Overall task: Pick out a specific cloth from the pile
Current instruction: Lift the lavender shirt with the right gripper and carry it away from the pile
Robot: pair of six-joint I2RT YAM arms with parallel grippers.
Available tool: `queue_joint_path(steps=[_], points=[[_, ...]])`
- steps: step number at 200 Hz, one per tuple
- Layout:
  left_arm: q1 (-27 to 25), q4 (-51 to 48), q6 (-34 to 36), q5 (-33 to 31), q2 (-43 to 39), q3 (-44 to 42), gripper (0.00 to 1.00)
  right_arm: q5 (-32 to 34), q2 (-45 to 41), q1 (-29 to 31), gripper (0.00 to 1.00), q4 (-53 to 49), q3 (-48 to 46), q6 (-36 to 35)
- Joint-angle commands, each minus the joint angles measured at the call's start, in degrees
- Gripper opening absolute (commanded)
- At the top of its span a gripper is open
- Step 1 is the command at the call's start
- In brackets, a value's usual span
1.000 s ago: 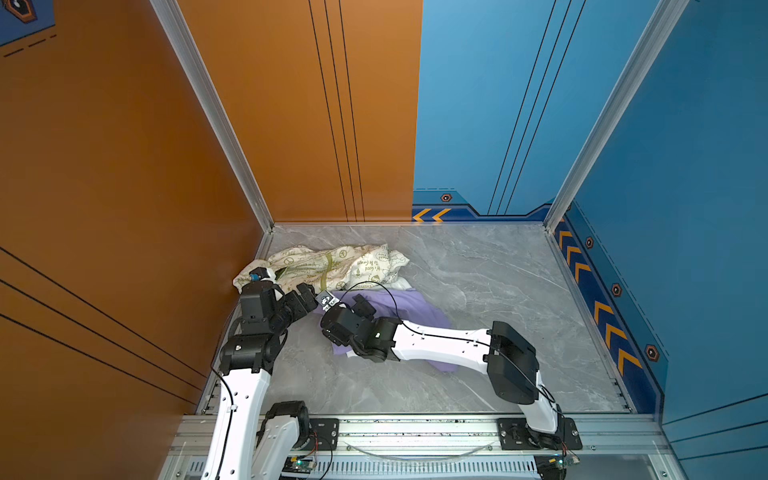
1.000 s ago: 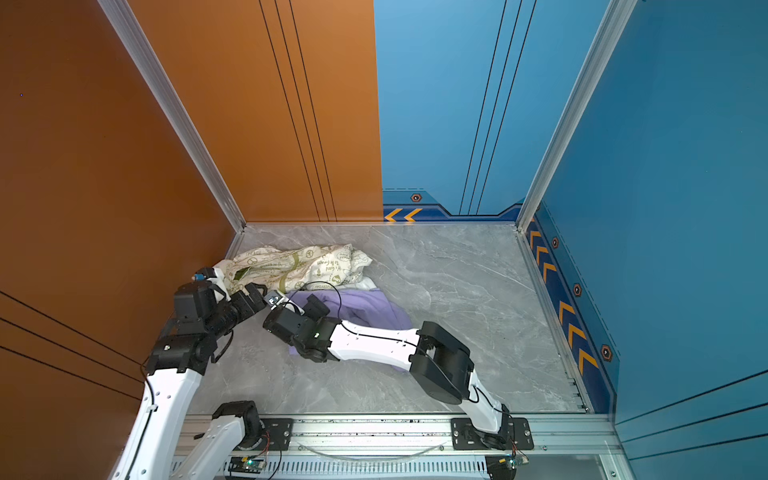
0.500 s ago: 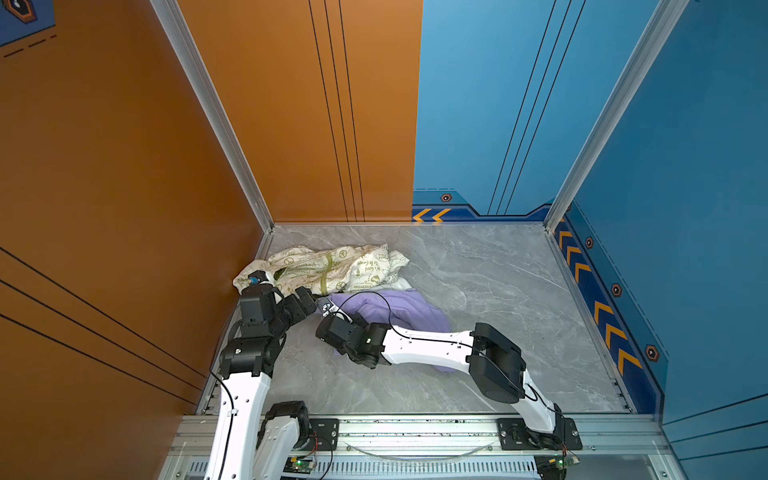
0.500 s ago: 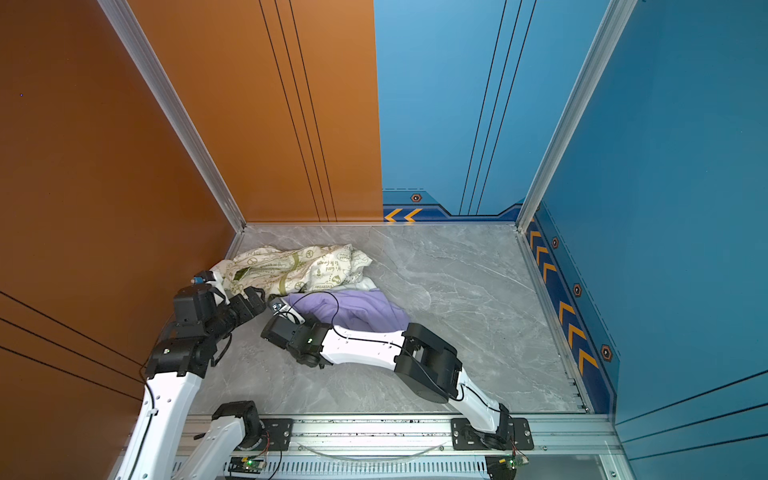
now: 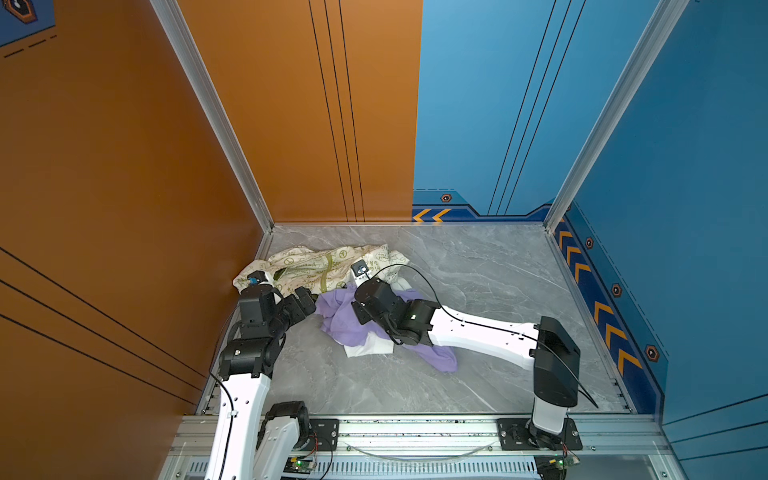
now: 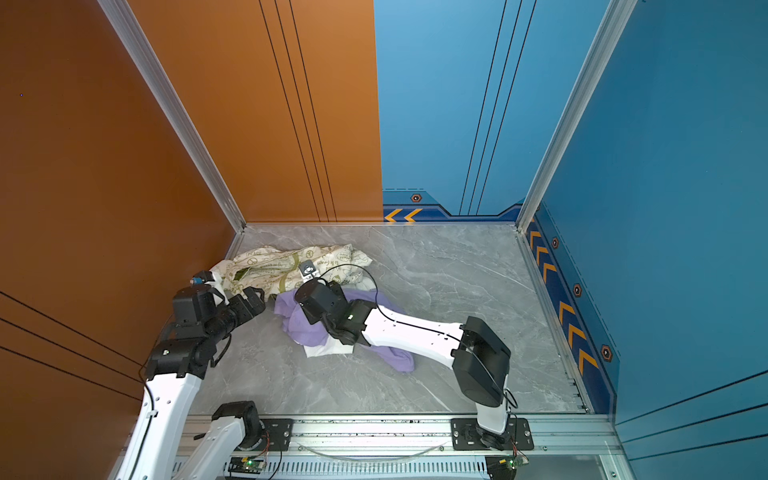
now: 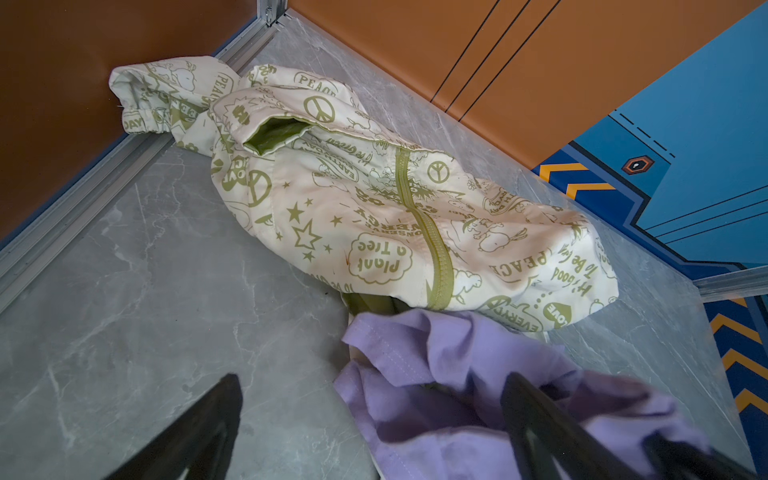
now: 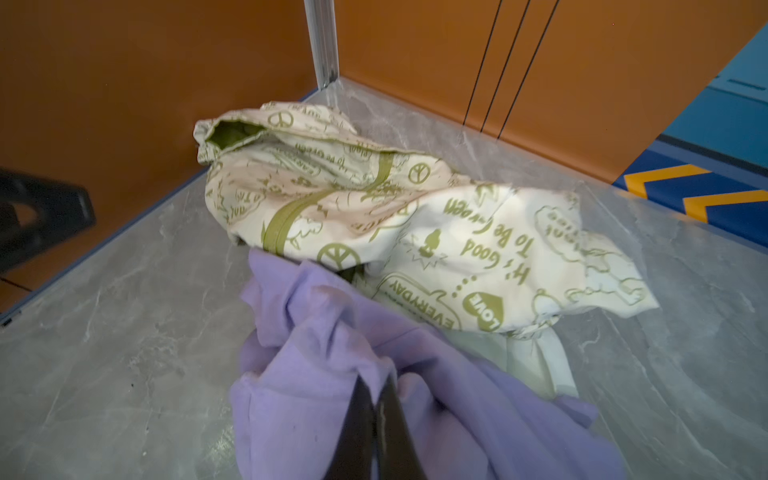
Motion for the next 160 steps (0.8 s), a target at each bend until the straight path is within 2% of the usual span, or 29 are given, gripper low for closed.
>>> queue_joint_path(steps=[1, 51, 95, 132, 160], points=[[0.34, -0.24, 0.08, 0.36, -0.56, 0.79, 0.98, -0.56, -4.93, -1.84, 0.00, 4.37, -2.46, -0.96], [0.39, 0.17, -0.14, 1.04, -0.58, 0.65, 0.98, 0.64, -16.48, -9.09, 0.00, 6.36, -3.51, -6.44], [0.36, 0.80, -0.81, 1.83, -0.58, 0.06, 0.98, 0.39, -26.03, -20.36, 0.00, 9.81, -2.38, -10.09], [0.35, 1.20, -1.09, 2.38, -0.58, 0.03, 0.98, -2.30, -27.94, -33.07, 0.00, 10.72, 4.42, -10.65], [0.40, 1.19, -1.26, 2.62, -0.57, -0.09, 0.98, -7.18, -24.57, -42.20, 0.00, 10.08, 13.41, -7.67]])
